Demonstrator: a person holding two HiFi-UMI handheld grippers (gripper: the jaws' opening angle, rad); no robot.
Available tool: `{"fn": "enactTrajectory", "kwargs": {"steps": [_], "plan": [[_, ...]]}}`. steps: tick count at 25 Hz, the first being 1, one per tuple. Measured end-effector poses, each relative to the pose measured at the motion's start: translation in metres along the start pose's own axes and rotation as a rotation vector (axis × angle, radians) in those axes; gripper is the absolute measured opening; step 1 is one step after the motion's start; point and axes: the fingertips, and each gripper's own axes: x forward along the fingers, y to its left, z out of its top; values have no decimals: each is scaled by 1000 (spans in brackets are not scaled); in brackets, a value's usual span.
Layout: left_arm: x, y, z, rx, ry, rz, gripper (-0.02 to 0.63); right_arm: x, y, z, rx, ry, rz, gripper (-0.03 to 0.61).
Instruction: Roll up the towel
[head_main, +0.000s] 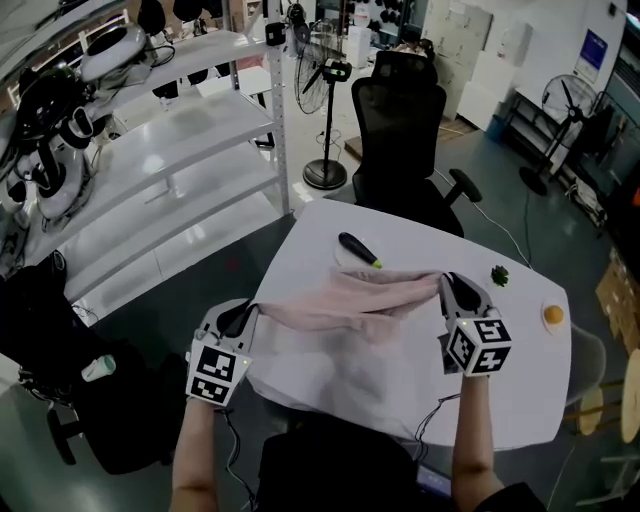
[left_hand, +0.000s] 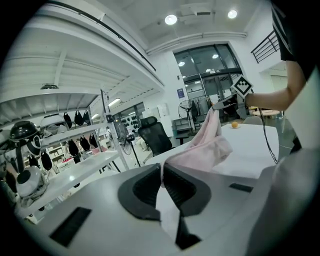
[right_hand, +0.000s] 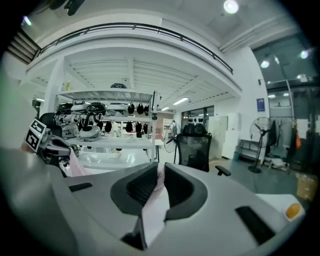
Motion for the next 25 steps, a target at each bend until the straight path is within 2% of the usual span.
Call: {"fn": "enactTrajectory", "kwargs": {"steps": [8, 13, 17, 20, 25], "plan": [[14, -6, 6, 1, -22, -22, 28, -43, -58, 30, -20, -24, -179, 49], [14, 2, 9, -27, -41, 0, 26, -45, -75, 45, -35, -31, -220, 52], [14, 0, 3, -15, -10, 16, 26, -18, -76, 30, -86, 62, -179, 55], [11, 0, -11, -18, 34, 35, 26, 17, -65, -7, -99, 173, -122, 60], [-12, 13, -49, -39, 145, 110, 26, 74, -24, -69, -104, 290, 13, 60]]}}
